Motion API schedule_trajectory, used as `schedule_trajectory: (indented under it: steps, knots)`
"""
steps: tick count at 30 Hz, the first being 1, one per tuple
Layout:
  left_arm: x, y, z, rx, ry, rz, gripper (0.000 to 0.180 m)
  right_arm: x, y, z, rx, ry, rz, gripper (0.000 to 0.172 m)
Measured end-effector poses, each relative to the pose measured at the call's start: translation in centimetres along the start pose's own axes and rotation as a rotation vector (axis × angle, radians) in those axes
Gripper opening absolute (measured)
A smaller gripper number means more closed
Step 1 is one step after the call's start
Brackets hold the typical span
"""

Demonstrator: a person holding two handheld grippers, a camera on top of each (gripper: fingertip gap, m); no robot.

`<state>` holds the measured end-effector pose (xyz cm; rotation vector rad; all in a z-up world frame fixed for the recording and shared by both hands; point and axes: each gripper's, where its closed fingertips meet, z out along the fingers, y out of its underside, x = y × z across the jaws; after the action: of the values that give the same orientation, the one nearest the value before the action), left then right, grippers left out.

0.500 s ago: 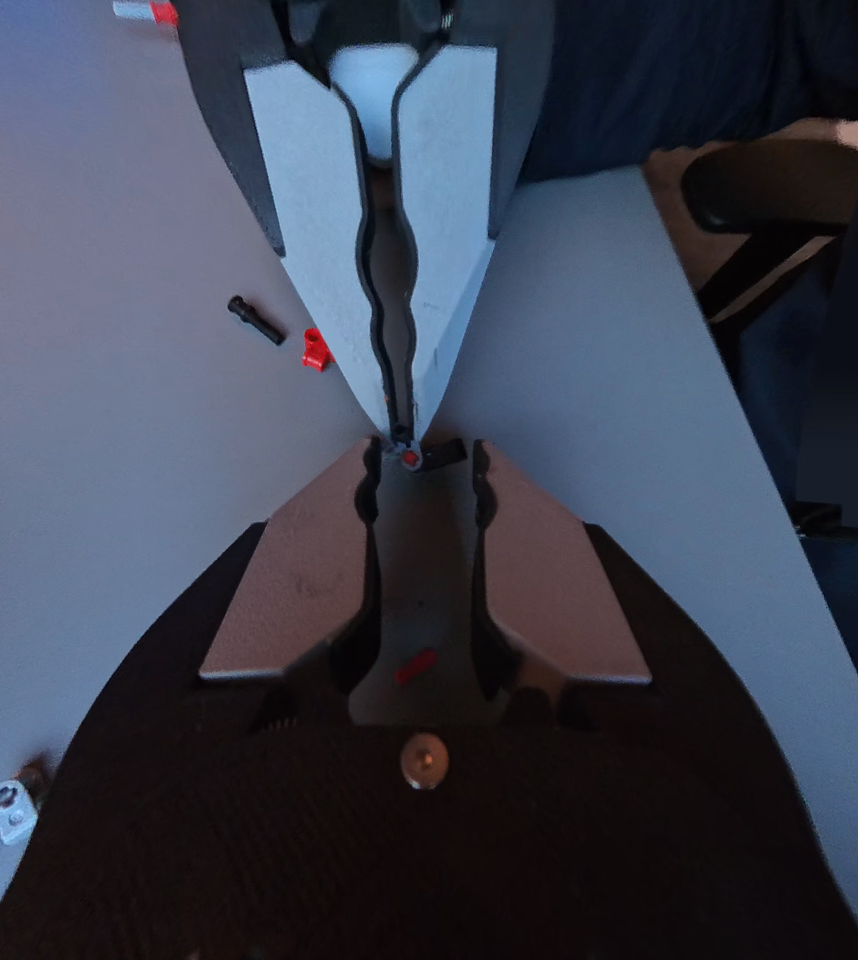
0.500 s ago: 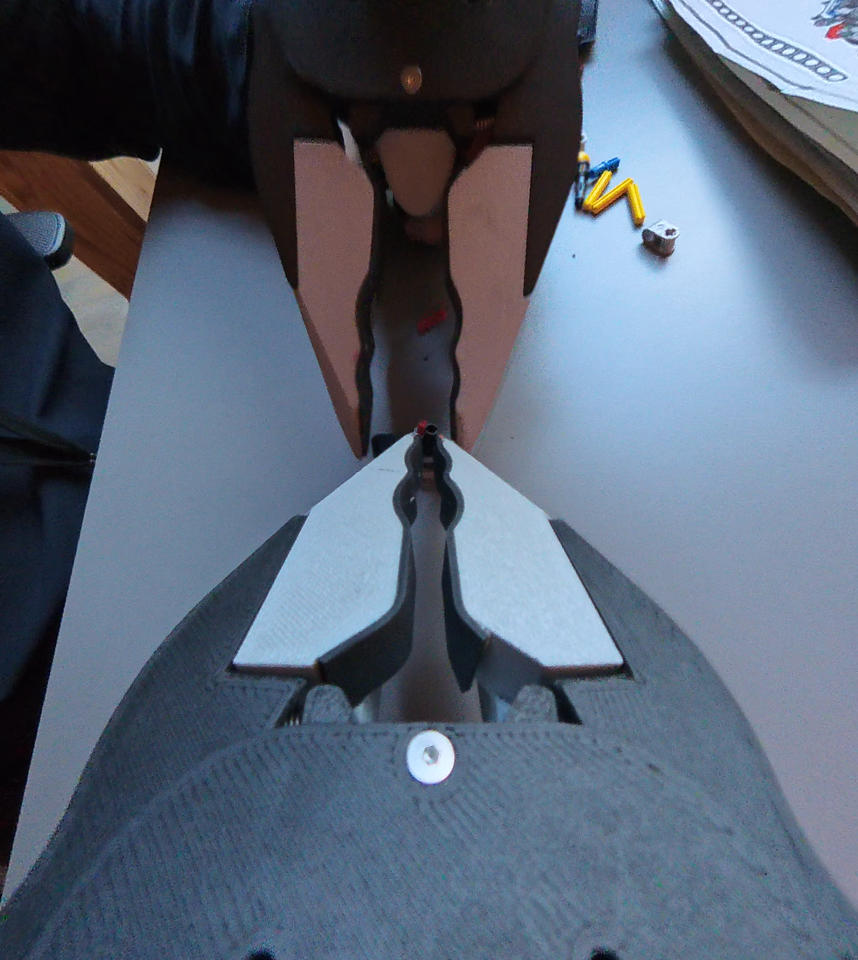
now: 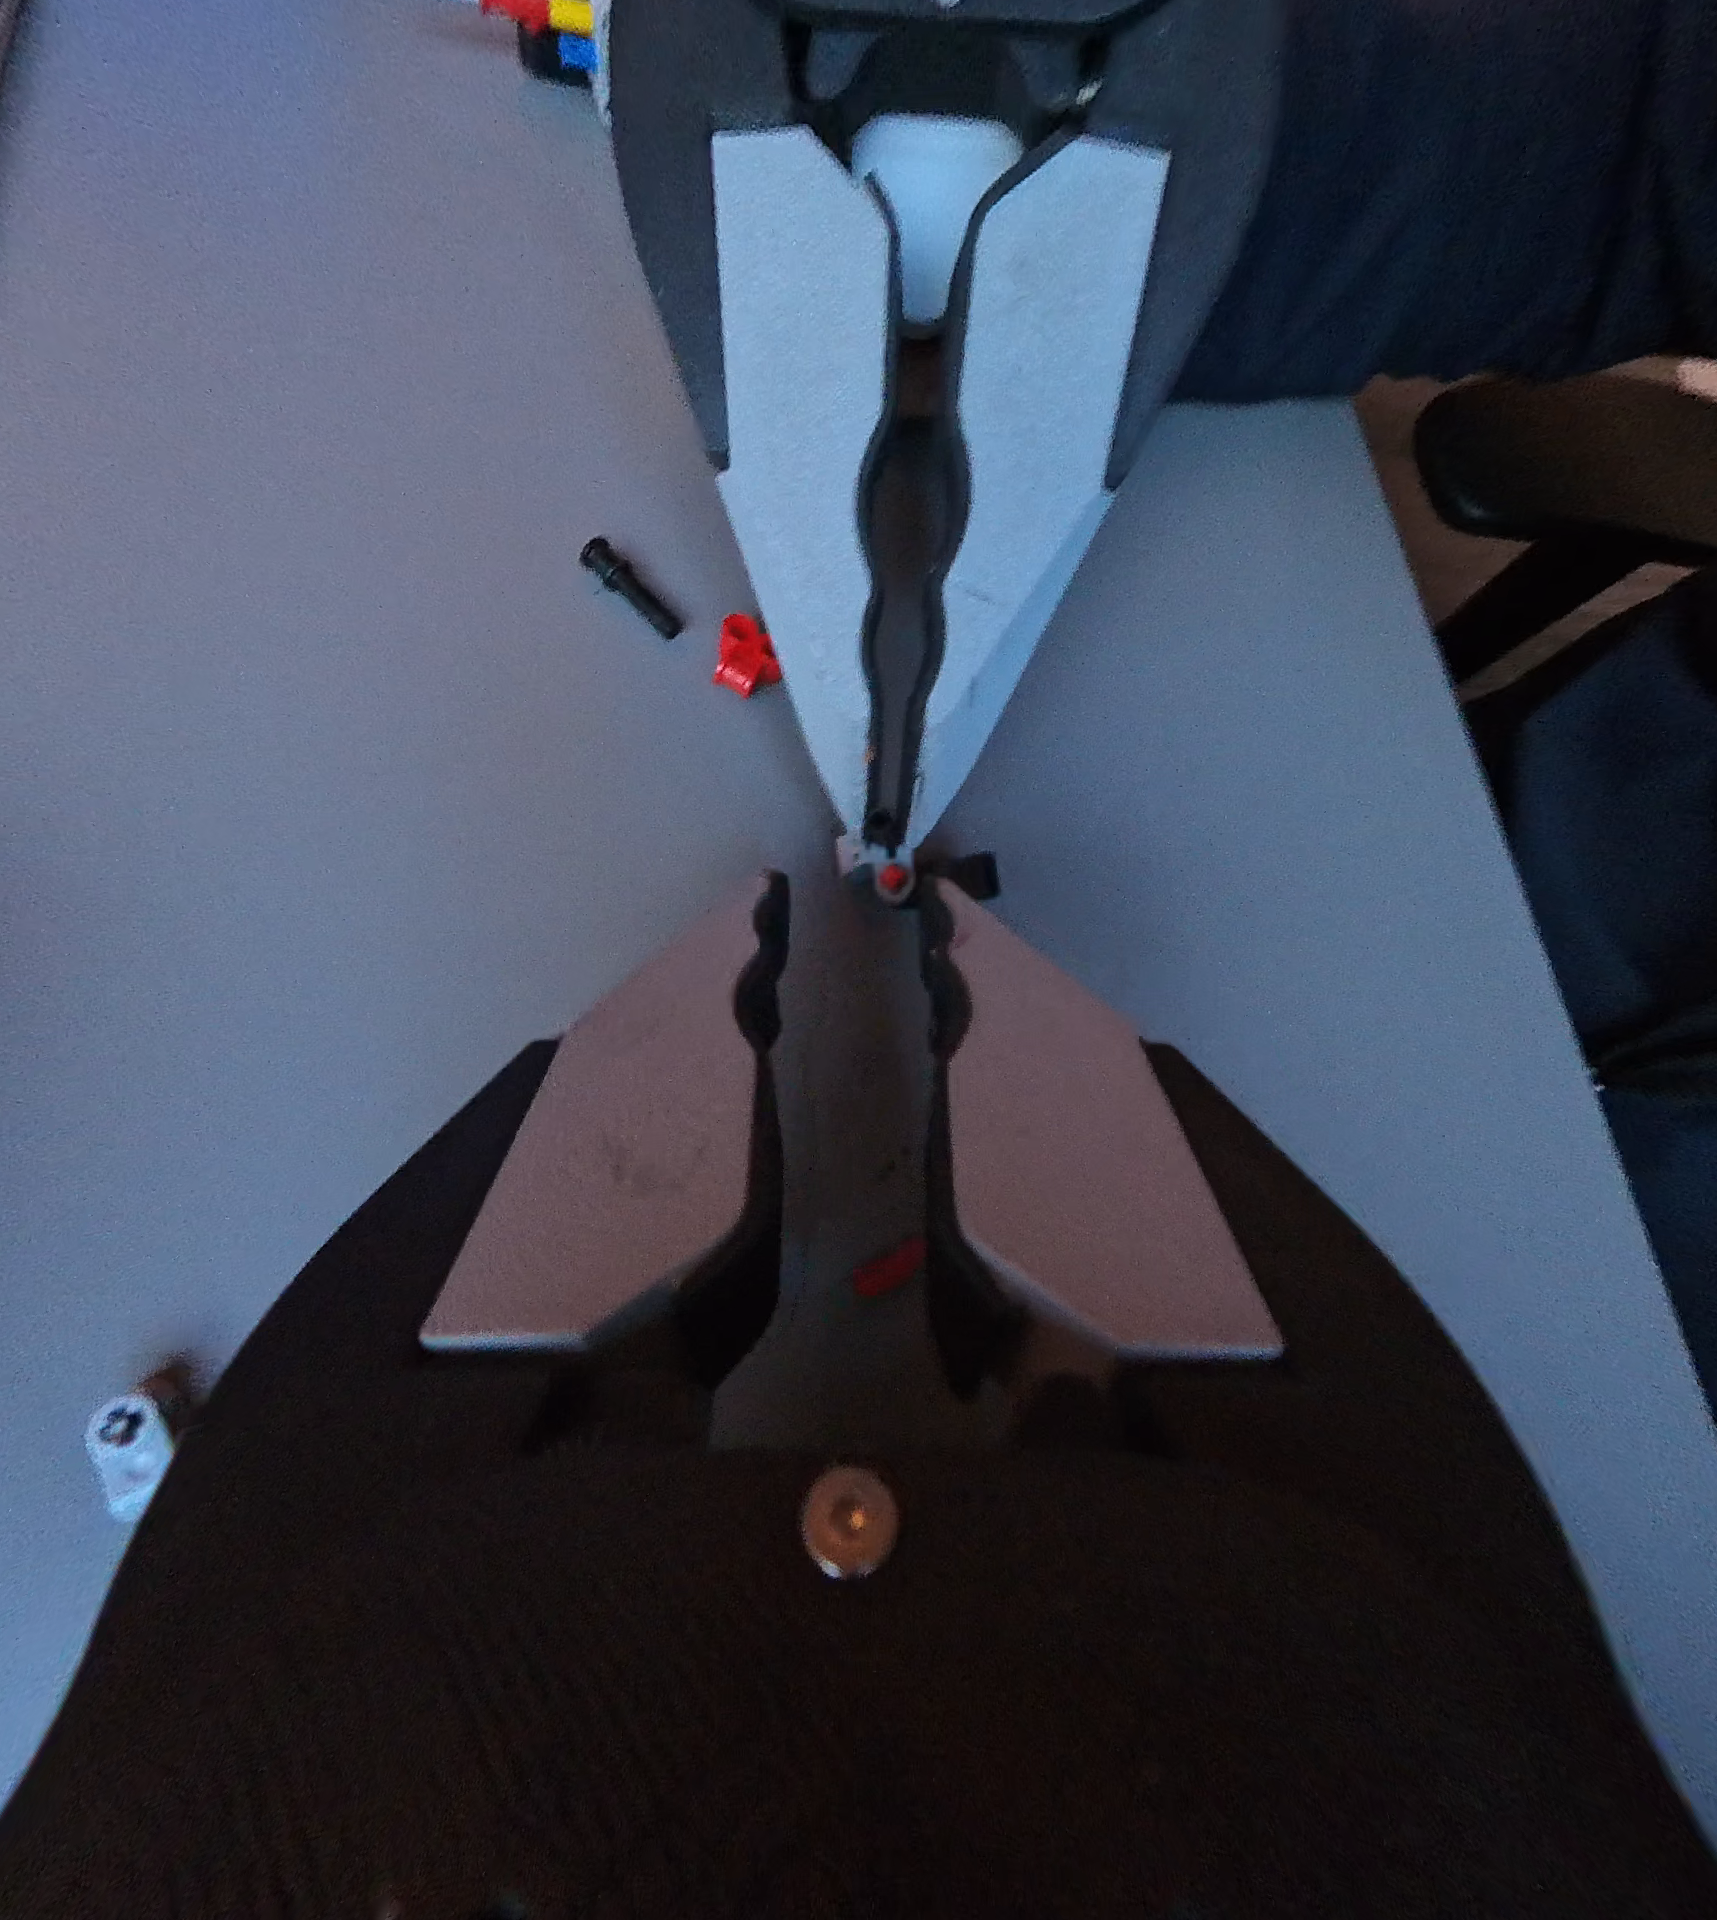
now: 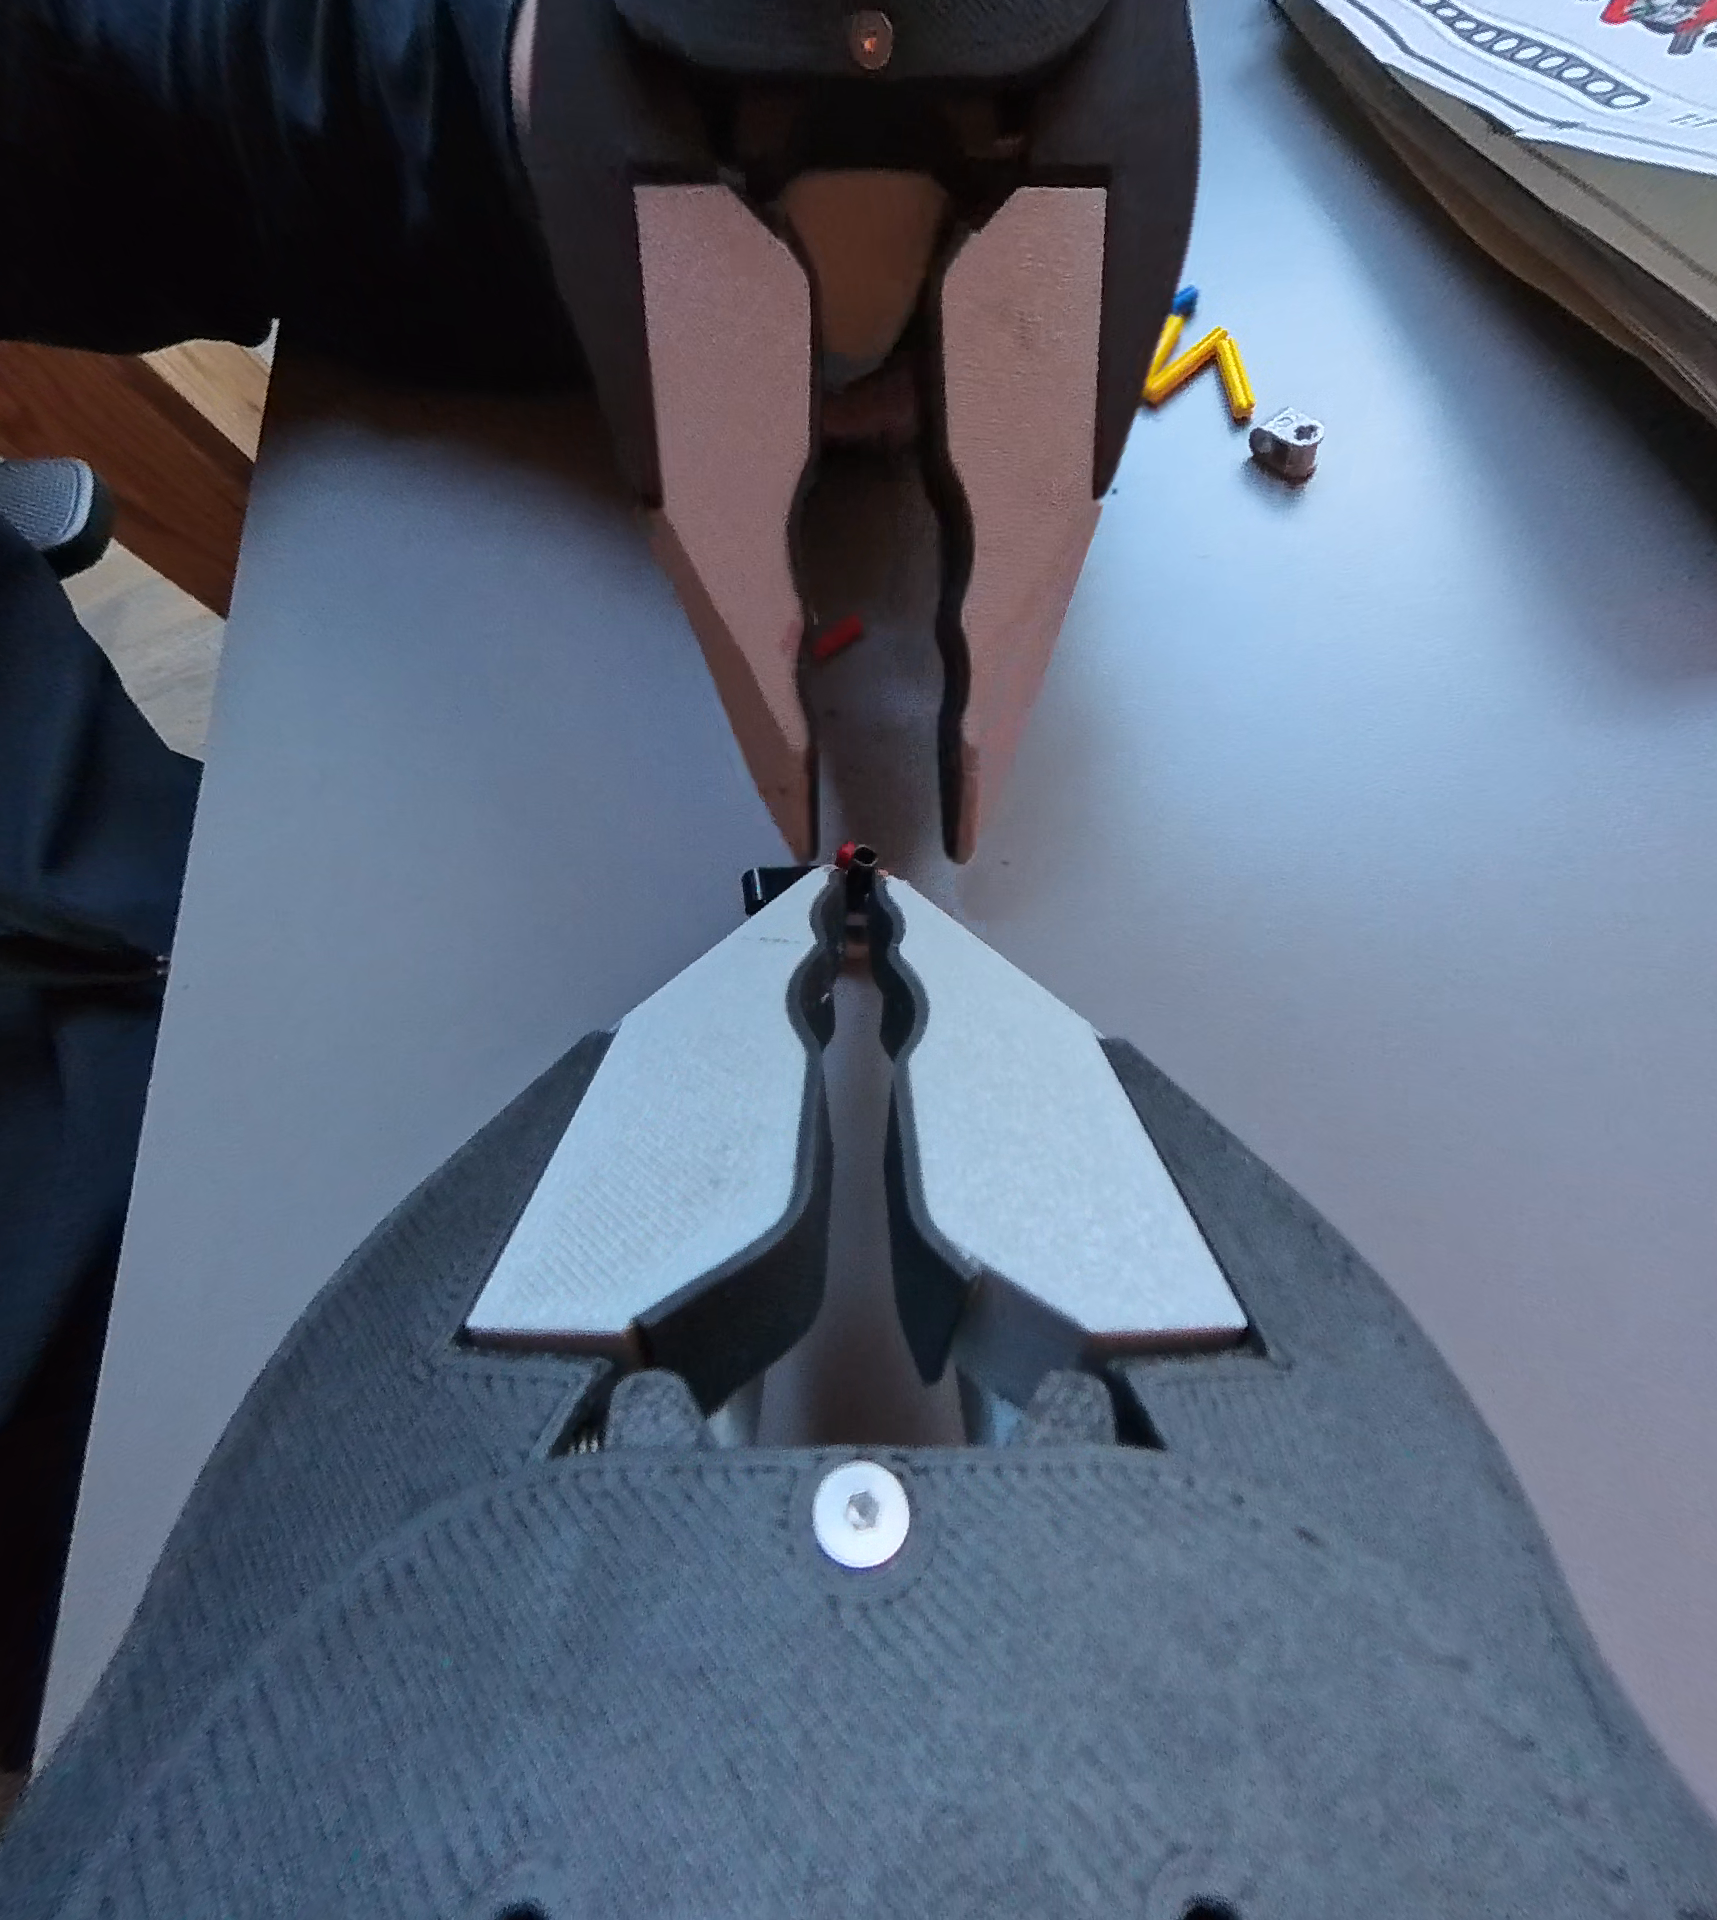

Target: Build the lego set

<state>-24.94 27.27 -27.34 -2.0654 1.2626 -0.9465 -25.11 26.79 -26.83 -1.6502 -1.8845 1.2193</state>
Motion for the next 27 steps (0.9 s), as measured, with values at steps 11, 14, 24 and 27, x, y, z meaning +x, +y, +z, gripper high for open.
schedule_trajectory:
  steps: [11, 14, 24, 27]
  knots:
    - [0.7, -0.3, 0.8, -0.004, 0.055, -0.036, 0.011, 0.0, -0.1, 0.0, 0.007, -0.008, 0.025, 0.000]
    - [1.0, -0.3, 0.9, -0.009, 0.074, -0.050, 0.010, -0.2, 0.0, 0.0, -0.001, -0.037, 0.048, 0.000]
    - [0.7, -0.1, 0.9, -0.016, 0.105, -0.114, 0.009, 0.2, 0.0, 0.2, -0.005, -0.056, 0.155, 0.000]
    - [0.5, -0.1, 0.9, -0.017, 0.096, -0.121, 0.009, 0.4, 0.0, 0.3, -0.004, -0.052, 0.180, 0.000]
